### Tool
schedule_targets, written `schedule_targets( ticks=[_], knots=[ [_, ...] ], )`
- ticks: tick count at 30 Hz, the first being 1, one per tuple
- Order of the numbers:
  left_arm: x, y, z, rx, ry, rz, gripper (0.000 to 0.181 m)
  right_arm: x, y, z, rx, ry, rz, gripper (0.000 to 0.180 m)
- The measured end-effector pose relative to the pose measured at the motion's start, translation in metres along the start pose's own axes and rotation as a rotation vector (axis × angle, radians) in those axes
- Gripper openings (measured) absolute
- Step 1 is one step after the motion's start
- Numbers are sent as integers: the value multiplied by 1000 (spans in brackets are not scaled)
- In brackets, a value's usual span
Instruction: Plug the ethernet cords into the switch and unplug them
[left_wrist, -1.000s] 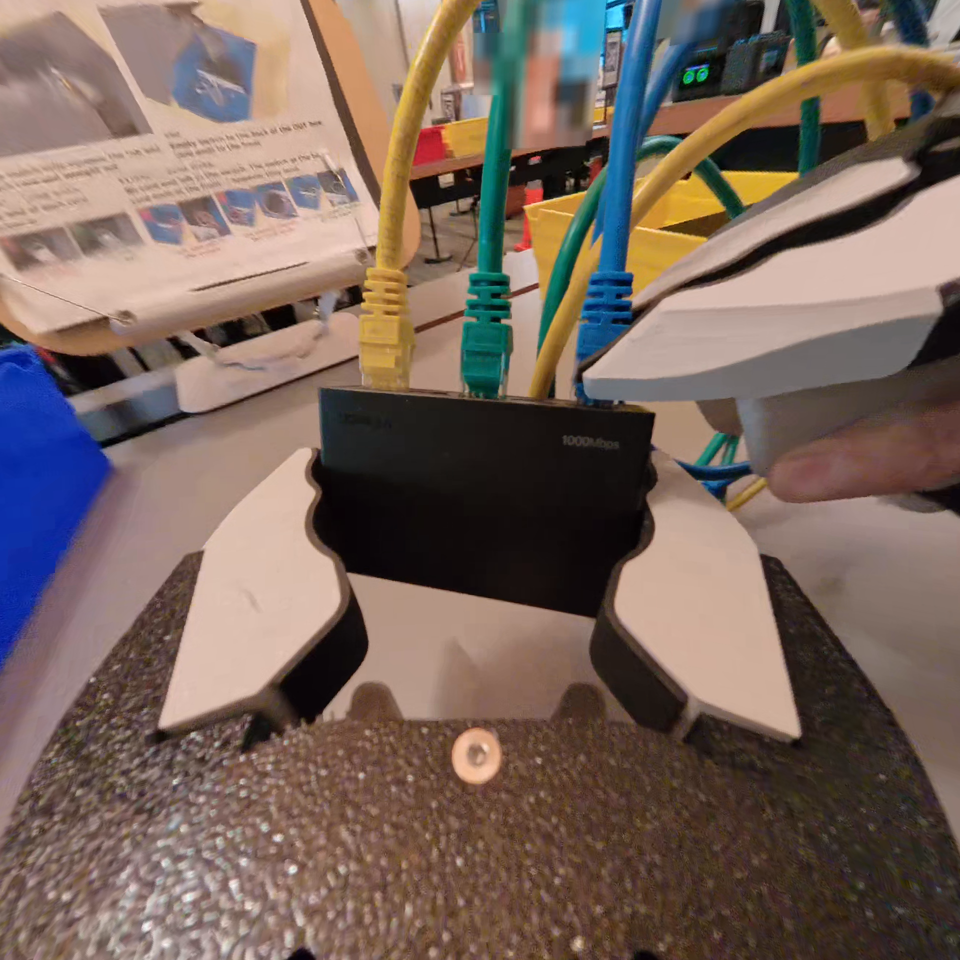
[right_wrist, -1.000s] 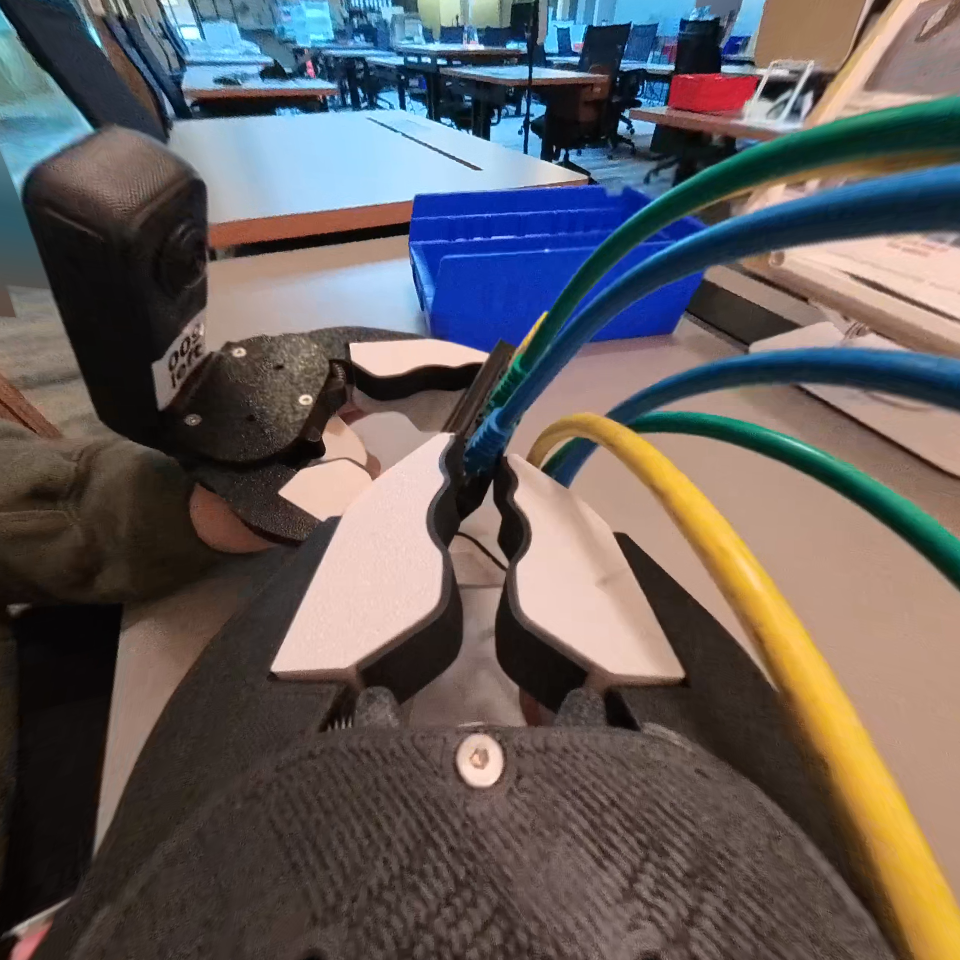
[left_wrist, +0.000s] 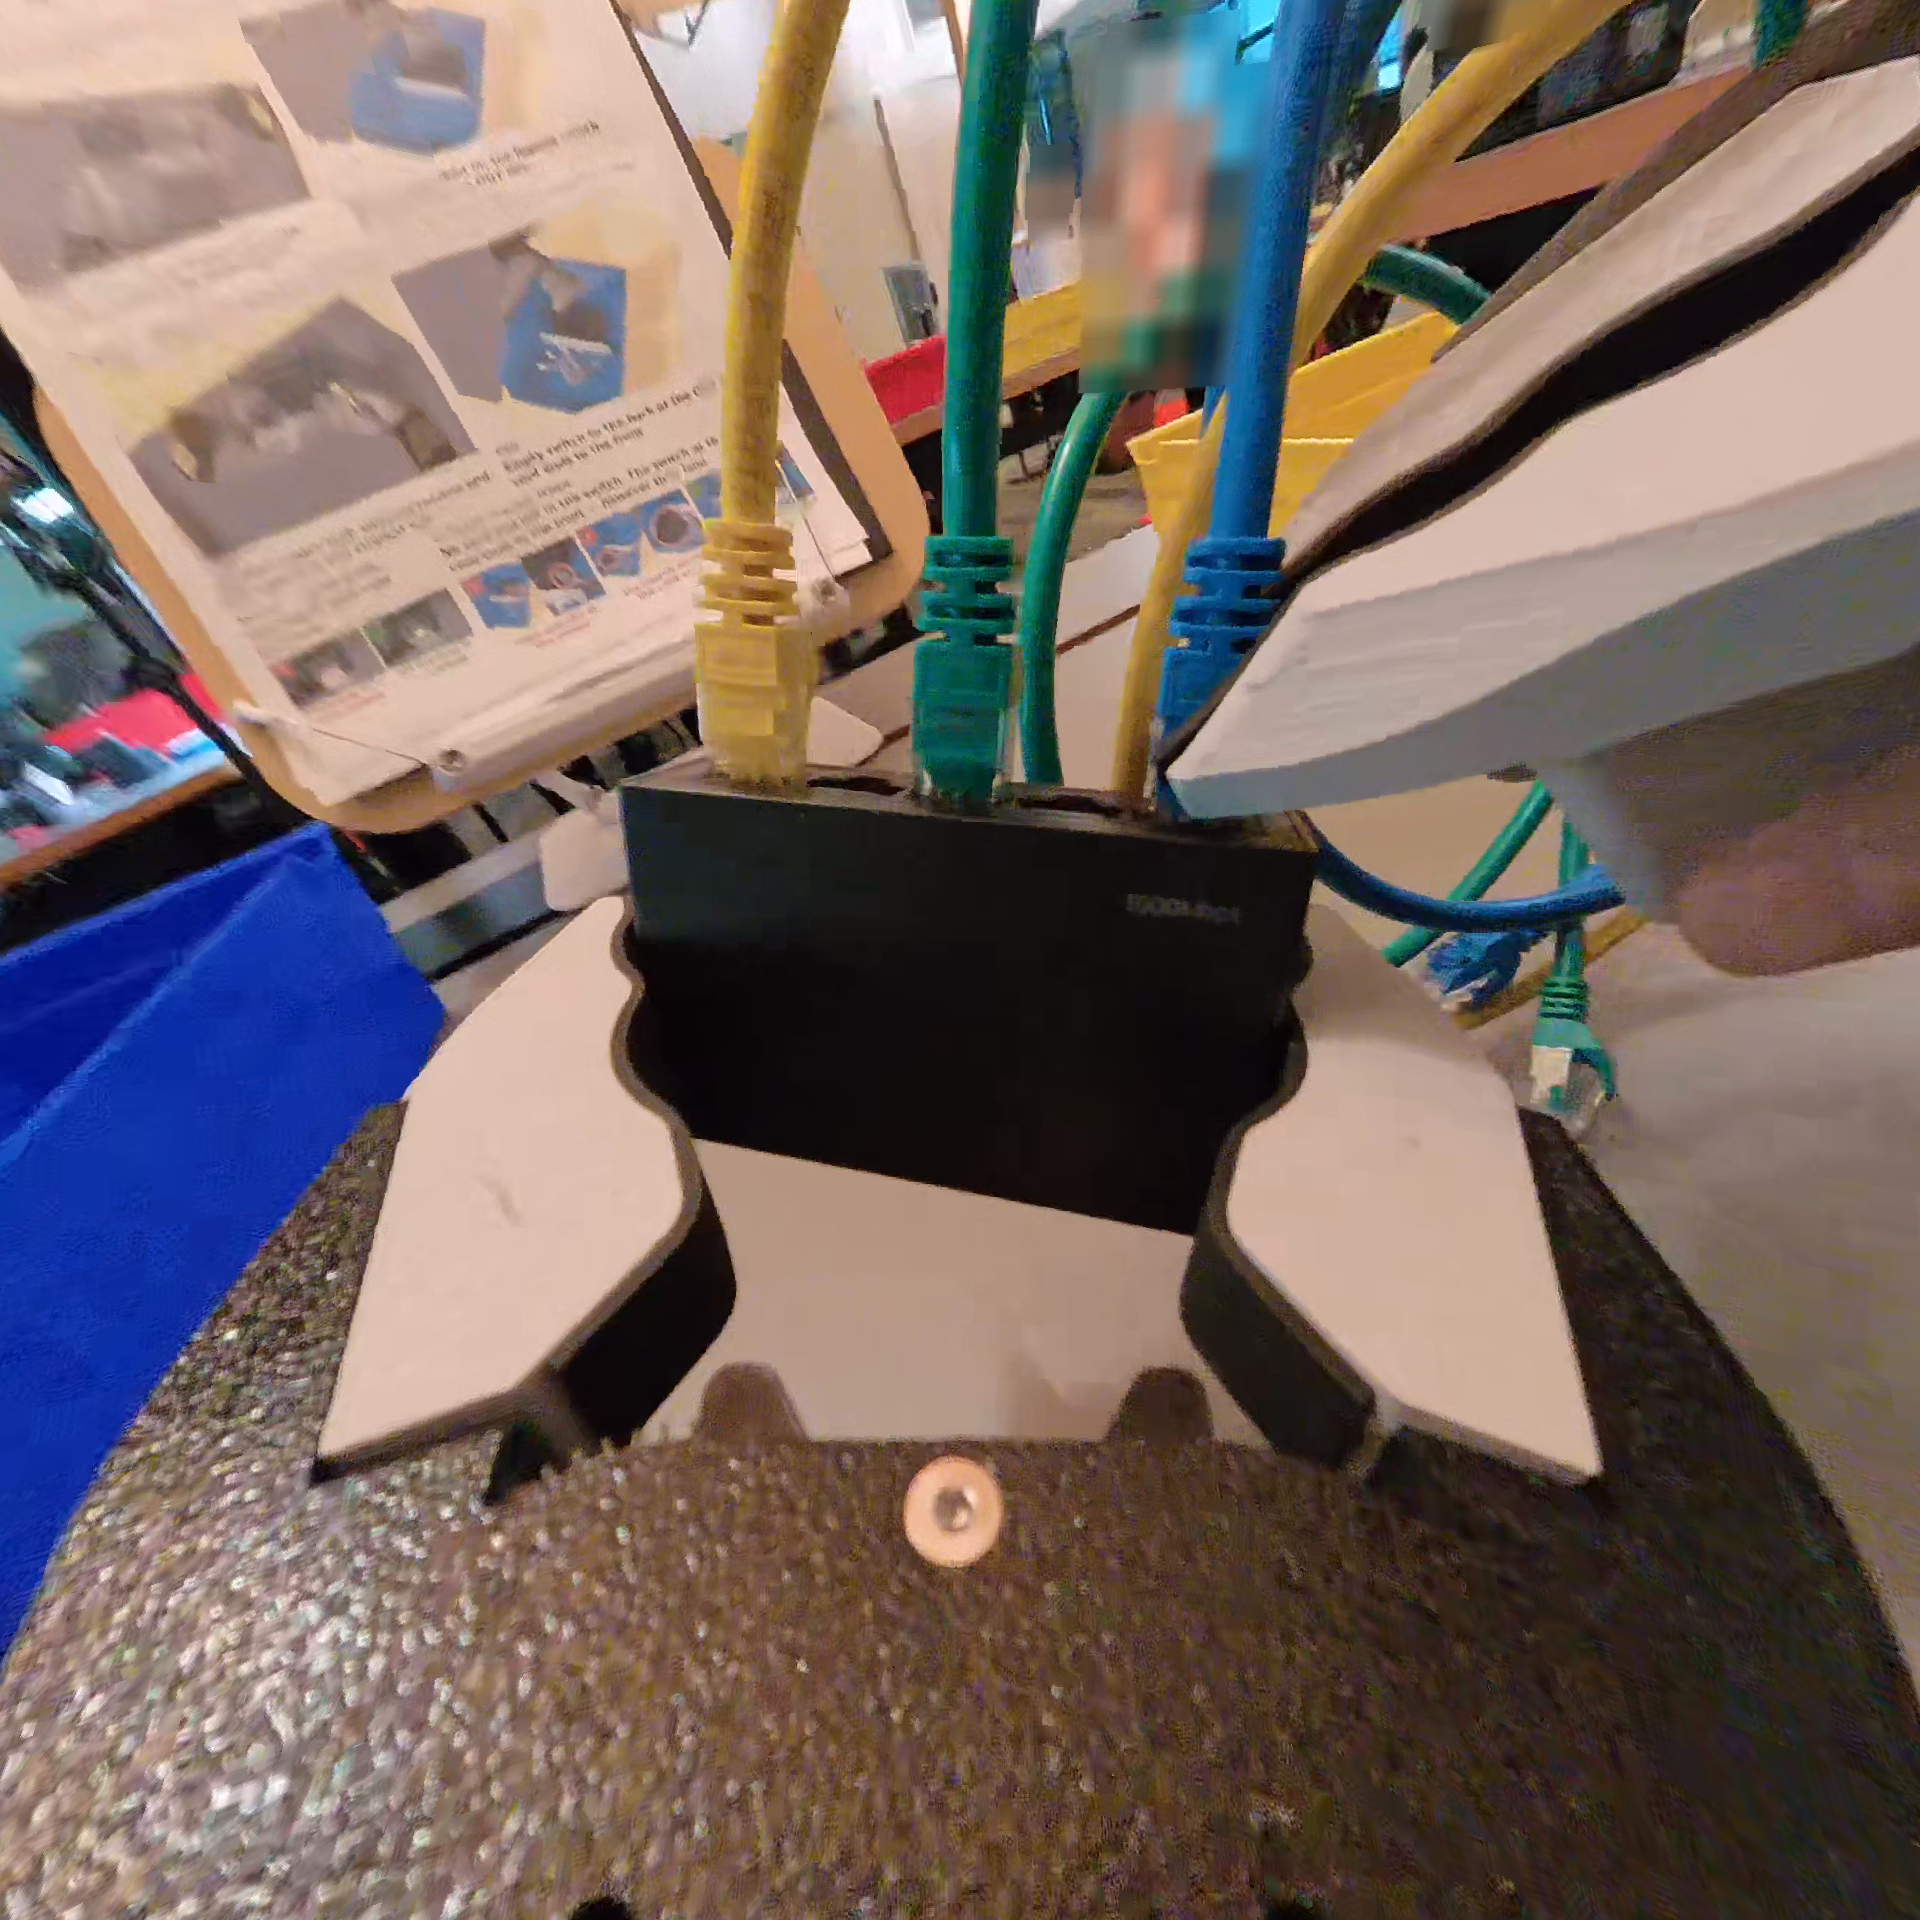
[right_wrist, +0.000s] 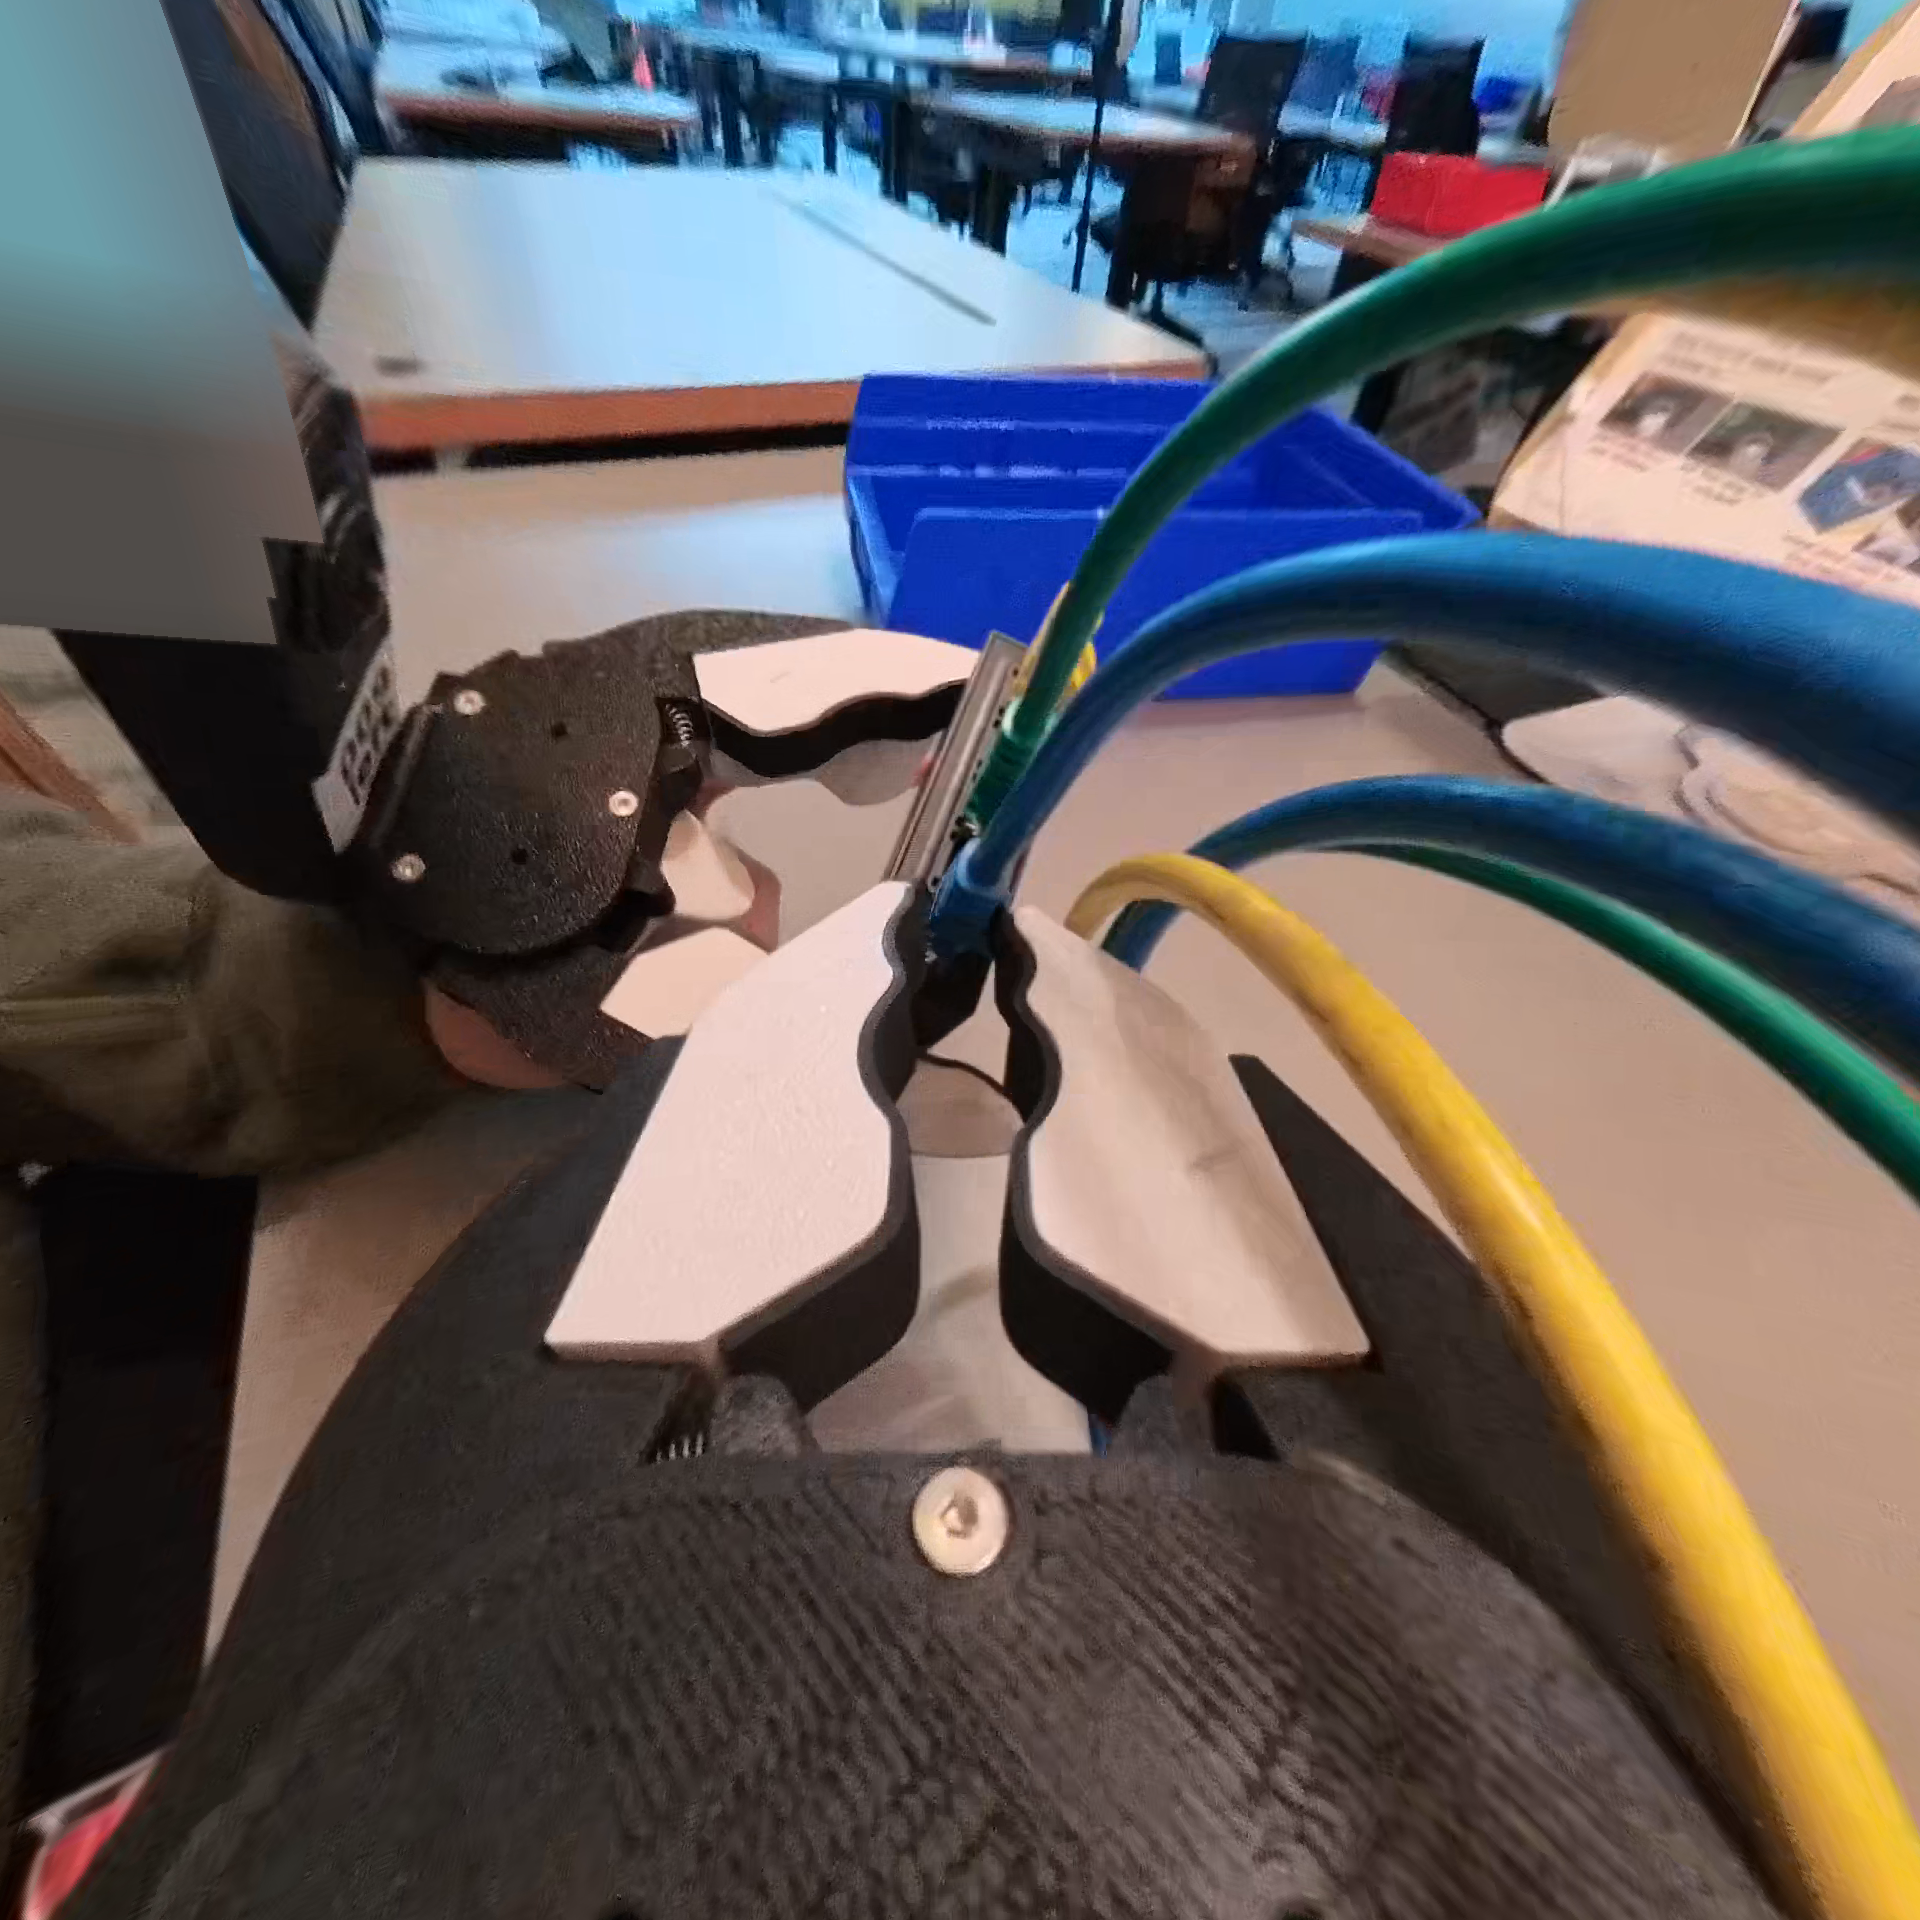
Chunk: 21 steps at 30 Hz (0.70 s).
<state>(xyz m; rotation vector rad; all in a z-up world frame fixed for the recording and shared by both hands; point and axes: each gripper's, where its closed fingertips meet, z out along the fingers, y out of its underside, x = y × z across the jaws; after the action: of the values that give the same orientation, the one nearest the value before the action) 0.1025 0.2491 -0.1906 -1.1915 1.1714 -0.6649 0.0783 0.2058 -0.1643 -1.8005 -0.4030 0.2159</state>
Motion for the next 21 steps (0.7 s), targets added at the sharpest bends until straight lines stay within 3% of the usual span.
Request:
schedule_targets(
  ticks=[9,13,21],
  knots=[
    [-13,-47,-20,151,-160,325,111,-18,-27,-19,362,-41,74,21],
    [-15,-56,-25,179,-204,409,110,-22,-31,-24,477,-60,76,25],
    [-12,-69,-32,236,-231,442,110,-21,-38,-31,633,-51,55,14]
  ],
)
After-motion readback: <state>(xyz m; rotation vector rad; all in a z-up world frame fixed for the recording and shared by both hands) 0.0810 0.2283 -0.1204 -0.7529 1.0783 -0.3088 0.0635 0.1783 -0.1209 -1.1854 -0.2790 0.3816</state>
